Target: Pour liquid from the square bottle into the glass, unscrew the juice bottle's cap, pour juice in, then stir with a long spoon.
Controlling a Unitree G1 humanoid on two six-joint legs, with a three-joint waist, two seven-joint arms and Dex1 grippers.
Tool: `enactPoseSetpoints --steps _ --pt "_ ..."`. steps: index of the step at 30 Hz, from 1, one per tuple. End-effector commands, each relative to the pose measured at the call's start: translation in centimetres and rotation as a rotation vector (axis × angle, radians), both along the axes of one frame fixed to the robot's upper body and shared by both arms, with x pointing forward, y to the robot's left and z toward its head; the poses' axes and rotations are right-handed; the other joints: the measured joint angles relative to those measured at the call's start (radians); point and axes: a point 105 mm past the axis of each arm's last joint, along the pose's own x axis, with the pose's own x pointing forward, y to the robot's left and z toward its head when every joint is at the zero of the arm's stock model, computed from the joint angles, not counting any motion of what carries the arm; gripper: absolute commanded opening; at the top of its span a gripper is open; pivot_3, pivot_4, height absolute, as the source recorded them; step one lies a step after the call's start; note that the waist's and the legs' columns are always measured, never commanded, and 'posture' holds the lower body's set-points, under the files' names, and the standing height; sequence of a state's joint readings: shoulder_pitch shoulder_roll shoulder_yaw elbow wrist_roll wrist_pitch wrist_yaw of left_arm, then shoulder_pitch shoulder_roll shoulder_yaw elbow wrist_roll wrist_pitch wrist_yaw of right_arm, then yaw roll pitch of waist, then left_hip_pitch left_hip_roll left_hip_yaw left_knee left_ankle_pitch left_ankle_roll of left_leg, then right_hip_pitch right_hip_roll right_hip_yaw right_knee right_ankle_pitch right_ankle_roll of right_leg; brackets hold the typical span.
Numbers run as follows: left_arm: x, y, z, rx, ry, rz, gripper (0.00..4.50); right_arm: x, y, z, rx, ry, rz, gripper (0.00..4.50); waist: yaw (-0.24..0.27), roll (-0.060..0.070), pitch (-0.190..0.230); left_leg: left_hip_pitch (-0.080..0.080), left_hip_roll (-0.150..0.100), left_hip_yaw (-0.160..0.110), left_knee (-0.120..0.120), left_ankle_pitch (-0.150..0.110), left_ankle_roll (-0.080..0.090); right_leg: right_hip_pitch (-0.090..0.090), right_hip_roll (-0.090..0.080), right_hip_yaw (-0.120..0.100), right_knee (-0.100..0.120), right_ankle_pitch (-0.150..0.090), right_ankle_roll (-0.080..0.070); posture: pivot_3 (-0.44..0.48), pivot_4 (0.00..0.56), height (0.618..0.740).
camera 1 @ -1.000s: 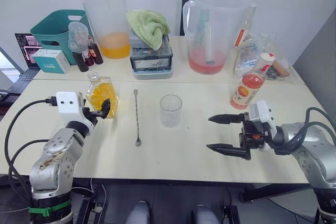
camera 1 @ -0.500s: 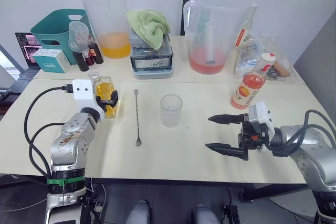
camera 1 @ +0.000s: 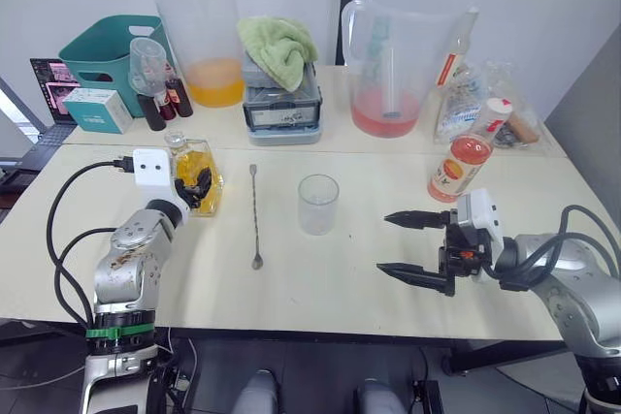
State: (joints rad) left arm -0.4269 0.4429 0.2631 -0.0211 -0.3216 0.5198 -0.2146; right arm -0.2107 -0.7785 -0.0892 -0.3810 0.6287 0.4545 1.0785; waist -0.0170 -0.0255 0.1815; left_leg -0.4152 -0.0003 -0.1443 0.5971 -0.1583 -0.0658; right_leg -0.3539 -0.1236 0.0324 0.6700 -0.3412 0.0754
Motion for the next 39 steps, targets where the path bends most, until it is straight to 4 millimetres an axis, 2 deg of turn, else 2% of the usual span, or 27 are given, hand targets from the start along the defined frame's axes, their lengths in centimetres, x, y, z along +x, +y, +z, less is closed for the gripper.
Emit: enactPoseSetpoints --steps 1,5,8,10,14,19,23,27,33,39 --pt "-1.7 1.2 5.9 0.044 -0.232 -0.105 2.82 -0.1 0.3 0.8 0.002 -0.048 0.009 4.50 -0.007 -0.004 0.003 0.000 0.000 0.000 0.000 0.000 0.000 0.000 0.000 0.000 0.000 0.000 0.000 0.000 0.150 0.740" --pt "-4.1 1.5 8.1 0.095 -0.308 -0.312 2.82 0.2 0.3 0.8 0.000 -0.052 0.004 4.50 -0.022 -0.008 0.005 -0.004 0.000 0.000 0.000 0.000 -0.001 -0.004 0.000 0.000 0.000 0.000 0.000 0.000 0.150 0.740" --pt "-5.2 1.8 8.6 0.093 -0.311 -0.423 2.82 0.5 0.3 0.8 -0.001 -0.054 0.003 4.50 -0.025 -0.008 0.005 -0.008 0.000 0.000 0.000 0.001 -0.001 -0.008 0.000 0.000 0.001 0.000 0.000 0.000 0.150 0.740" --pt "-6.7 1.1 8.9 0.079 -0.275 -0.602 2.82 0.7 0.3 0.8 -0.004 -0.054 0.003 4.50 -0.026 -0.008 0.005 -0.008 0.000 0.000 0.000 0.001 -0.001 -0.008 0.000 0.000 0.001 0.000 0.000 0.000 0.150 0.740" --pt "-8.6 -1.1 8.8 0.058 -0.164 -0.876 2.82 1.2 0.0 0.9 -0.011 -0.055 0.002 4.50 -0.025 -0.008 0.005 -0.008 0.000 -0.001 0.000 0.001 -0.001 -0.008 0.000 0.000 0.001 0.000 0.000 0.000 0.150 0.740" --pt "-11.0 -4.4 6.8 0.084 0.016 -1.163 2.82 1.4 -0.2 1.1 -0.009 -0.059 0.002 4.50 -0.028 -0.007 0.006 -0.008 0.000 0.000 0.000 0.000 -0.001 -0.008 0.000 0.000 0.002 0.000 0.000 0.000 0.150 0.740" --pt "-12.4 -8.5 5.1 0.162 0.093 -1.368 2.82 1.4 -0.3 1.2 -0.011 -0.059 0.000 4.50 -0.027 -0.007 0.006 -0.008 0.001 0.000 0.000 0.001 -0.001 -0.009 0.000 0.000 0.003 0.000 0.000 0.000 0.150 0.740" --pt "-11.7 -11.3 4.1 0.206 0.068 -1.425 2.82 1.3 -0.2 1.3 -0.013 -0.060 0.000 4.50 -0.023 -0.007 0.006 -0.008 0.001 0.000 0.002 0.001 -0.001 -0.009 0.000 0.000 0.004 0.000 0.000 0.000 0.150 0.740" --pt "-9.6 -13.7 2.5 0.261 -0.004 -1.412 2.82 1.0 0.0 1.3 -0.012 -0.065 -0.009 4.50 -0.029 -0.006 0.006 -0.008 0.000 0.000 0.003 0.000 0.000 -0.009 0.000 0.000 0.006 0.000 0.000 0.000 0.150 0.740" --pt "-9.9 -14.9 0.8 0.282 -0.011 -1.468 2.82 0.9 -0.2 1.5 -0.013 -0.070 -0.033 4.50 -0.028 -0.006 0.006 -0.010 0.000 0.000 0.007 0.000 0.001 -0.009 0.000 0.000 0.006 0.000 0.000 0.000 0.150 0.740"
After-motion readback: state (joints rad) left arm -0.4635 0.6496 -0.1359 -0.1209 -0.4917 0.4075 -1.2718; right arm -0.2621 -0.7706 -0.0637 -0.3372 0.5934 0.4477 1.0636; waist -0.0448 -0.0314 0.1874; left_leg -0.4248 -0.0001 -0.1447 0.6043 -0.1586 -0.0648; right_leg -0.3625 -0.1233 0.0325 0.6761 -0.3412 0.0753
